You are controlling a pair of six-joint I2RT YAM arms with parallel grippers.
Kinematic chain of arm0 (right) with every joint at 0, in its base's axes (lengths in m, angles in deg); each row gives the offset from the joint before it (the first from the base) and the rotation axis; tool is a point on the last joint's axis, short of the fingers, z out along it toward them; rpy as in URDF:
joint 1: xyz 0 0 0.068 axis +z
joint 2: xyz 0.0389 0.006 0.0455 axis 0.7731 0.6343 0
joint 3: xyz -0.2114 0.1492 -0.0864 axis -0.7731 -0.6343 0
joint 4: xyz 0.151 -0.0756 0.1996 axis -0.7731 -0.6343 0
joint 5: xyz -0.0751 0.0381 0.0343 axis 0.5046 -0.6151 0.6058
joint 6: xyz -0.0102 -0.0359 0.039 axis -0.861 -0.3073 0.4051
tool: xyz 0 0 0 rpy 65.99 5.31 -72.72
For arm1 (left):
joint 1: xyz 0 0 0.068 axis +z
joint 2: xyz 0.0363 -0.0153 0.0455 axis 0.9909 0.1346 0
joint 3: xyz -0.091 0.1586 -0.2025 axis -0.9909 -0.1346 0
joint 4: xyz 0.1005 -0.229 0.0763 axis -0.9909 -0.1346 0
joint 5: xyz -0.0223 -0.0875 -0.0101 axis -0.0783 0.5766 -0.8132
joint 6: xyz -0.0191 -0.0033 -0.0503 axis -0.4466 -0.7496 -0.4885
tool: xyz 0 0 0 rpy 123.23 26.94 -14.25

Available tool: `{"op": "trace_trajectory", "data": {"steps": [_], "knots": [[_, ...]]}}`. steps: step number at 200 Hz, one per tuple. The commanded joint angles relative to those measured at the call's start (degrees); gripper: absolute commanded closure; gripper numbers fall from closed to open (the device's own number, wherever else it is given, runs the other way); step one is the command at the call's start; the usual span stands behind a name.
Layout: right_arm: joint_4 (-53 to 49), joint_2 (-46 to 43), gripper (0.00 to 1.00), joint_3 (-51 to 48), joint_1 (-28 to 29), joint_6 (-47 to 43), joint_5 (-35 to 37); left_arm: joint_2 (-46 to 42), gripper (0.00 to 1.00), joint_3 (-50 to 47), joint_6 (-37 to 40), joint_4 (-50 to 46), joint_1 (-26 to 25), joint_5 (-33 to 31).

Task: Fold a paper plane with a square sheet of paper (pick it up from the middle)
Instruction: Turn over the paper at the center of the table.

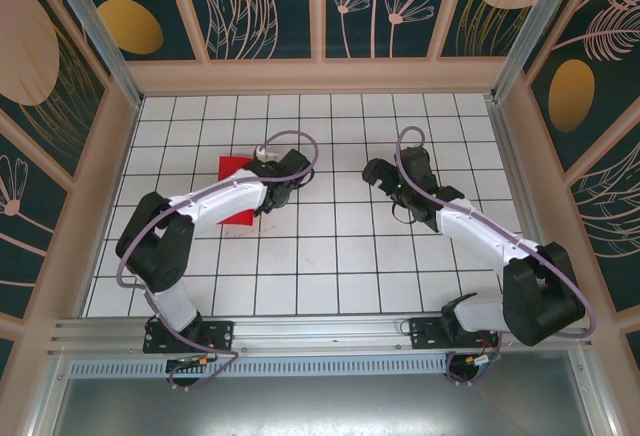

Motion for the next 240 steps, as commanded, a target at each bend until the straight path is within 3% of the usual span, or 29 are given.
{"op": "trace_trajectory", "data": {"steps": [1,48,114,166,207,224,240], "knots": [[-1.9,-0.8,0.02,-0.3,-0.2,2.7,2.6,4.1,1.00,1.8,-3.3,-2.9,-1.8,-6.5],[-3.9,-1.5,0.02,-2.3,-0.2,2.7,3.6,12.0,1.00,6.4,-5.4,-3.6,-4.5,-6.3],[-6.0,-5.3,0.02,-5.4,-2.0,0.8,5.6,16.6,0.84,12.9,-7.5,-1.5,-8.1,3.3],[-6.0,-4.0,0.01,-3.5,-4.0,-2.8,2.9,12.1,0.50,14.0,-8.3,4.9,-8.2,11.9],[-5.7,-1.9,0.01,0.0,-4.5,-4.4,1.5,2.8,0.23,10.5,-3.8,20.6,-8.2,29.0],[-4.6,-1.1,0.02,1.2,-4.3,-4.6,-0.7,-0.1,0.12,9.8,-3.1,23.9,-8.0,30.1],[-1.3,-0.1,0.09,1.6,-3.9,-5.6,-5.3,-2.5,0.06,8.2,-3.7,25.6,-7.1,28.6]]}}
